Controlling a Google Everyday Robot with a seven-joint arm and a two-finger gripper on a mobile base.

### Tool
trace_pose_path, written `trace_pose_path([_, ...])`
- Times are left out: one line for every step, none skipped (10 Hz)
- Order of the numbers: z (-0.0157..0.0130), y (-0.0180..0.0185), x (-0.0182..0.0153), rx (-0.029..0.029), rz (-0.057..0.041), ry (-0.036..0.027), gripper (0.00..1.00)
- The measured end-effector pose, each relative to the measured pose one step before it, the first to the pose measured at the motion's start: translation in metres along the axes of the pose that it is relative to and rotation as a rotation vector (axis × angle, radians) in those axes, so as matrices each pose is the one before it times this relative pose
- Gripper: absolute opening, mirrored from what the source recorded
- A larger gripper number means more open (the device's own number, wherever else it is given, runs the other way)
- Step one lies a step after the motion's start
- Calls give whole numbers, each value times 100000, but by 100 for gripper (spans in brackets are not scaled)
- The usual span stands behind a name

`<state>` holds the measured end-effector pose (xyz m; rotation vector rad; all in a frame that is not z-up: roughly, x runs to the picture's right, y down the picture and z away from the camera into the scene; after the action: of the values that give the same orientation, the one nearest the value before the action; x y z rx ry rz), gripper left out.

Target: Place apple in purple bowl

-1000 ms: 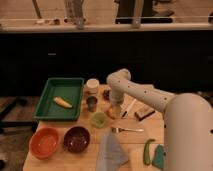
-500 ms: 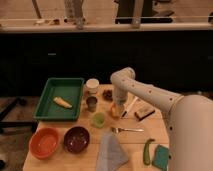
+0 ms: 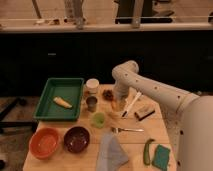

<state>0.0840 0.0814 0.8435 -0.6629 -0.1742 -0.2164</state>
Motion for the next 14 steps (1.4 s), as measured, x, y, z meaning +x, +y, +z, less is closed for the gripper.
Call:
trace_pose_path([-377, 67, 199, 781, 331, 326, 0])
trace_pose_path([-336, 50, 180, 696, 391, 229, 0])
trace_pose_path([-487, 159, 276, 806, 258, 445, 0])
trace_pose_path([-299, 170, 236, 545, -15, 437, 0])
trace_pose_path([-683, 280, 321, 785, -97, 626, 0])
trace_pose_path([-930, 444, 363, 932, -362, 855, 0])
trace_pose_path([-532, 418, 118, 878, -1158, 858, 0])
trace_pose_path([-791, 583, 49, 973, -1356, 990, 0])
trace_pose_path([-779, 658, 35, 1066, -1729, 1252, 0])
trace_pose_path([-965, 760, -219, 1124, -1850, 700, 0])
trace_pose_path([-564, 580, -60, 840, -1378, 499, 0])
trace_pose_path([-376, 476, 5, 544, -894, 331, 0])
trace_pose_path([-495, 805, 26, 656, -1262, 306, 0])
trace_pose_path([-494, 911, -170, 353, -1141, -162, 0])
